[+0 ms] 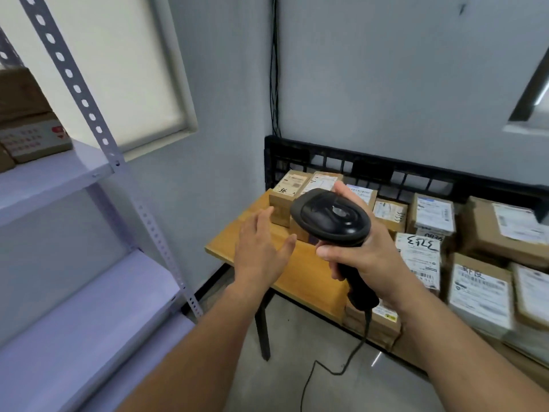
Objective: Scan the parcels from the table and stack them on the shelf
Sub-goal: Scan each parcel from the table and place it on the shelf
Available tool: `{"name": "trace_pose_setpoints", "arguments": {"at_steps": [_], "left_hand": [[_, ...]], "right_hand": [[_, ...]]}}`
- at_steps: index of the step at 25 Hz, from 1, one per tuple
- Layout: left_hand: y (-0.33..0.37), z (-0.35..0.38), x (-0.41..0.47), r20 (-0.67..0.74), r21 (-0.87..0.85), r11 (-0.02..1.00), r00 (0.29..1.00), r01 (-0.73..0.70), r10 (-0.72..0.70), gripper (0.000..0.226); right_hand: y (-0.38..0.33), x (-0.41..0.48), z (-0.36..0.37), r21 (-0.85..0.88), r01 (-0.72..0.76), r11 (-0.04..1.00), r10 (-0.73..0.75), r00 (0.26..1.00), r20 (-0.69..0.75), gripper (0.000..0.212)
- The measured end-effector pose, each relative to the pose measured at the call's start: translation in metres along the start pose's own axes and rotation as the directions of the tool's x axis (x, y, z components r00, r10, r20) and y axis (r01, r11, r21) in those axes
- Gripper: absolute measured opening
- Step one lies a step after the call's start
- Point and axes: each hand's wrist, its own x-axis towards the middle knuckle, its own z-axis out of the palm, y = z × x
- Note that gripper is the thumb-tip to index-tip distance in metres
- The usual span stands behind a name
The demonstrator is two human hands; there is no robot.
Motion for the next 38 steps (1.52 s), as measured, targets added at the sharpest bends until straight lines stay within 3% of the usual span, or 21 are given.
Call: {"name": "trace_pose_setpoints", "arguments": {"at_steps": [7,15,19,21,26,28,31,34,38], "left_hand": [[0.035,0.060,0.010,0.211,-0.007,1.000,0.977,-0.011,0.012,0.069],[0.077,0.136,0.030,0.503,-0.075,0.996,0.860,-0.050,0.081,0.058],[0.098,0.166,0.031,0.653,-0.158,0.986,0.754,0.045,0.071,0.041],[0.110,0.171,0.028,0.705,-0.212,0.970,0.706,0.121,0.066,0.044],[0.130,0.174,0.020,0.725,-0.375,0.909,0.669,0.182,0.166,0.036],[0.129,0.179,0.017,0.776,-0.361,0.895,0.617,0.261,0.133,0.041],[0.122,0.187,0.010,0.844,-0.226,0.896,0.537,0.381,-0.016,0.081],[0.119,0.196,0.011,0.893,-0.144,0.909,0.447,0.391,-0.051,0.105],[0.123,0.176,0.019,0.912,-0.162,0.872,0.408,0.461,-0.047,0.089]], "right_hand": [[0.015,-0.017,-0.061,-0.008,-0.059,0.998,0.056,0.978,-0.200,0.101],[0.041,-0.027,-0.121,-0.025,-0.105,0.994,0.086,0.907,-0.412,0.097],[0.053,-0.037,-0.141,-0.036,-0.157,0.987,0.117,0.854,-0.507,0.096],[0.062,-0.042,-0.147,-0.009,-0.182,0.983,0.149,0.834,-0.531,0.097],[0.082,-0.056,-0.152,0.097,-0.224,0.970,0.241,0.815,-0.527,0.095],[0.086,-0.057,-0.156,0.145,-0.212,0.966,0.257,0.813,-0.522,0.095],[0.089,-0.058,-0.160,0.185,-0.190,0.964,0.259,0.821,-0.508,0.091],[0.092,-0.059,-0.163,0.243,-0.171,0.955,0.274,0.821,-0.500,0.088],[0.087,-0.057,-0.163,0.255,-0.180,0.950,0.285,0.834,-0.473,0.091]]}}
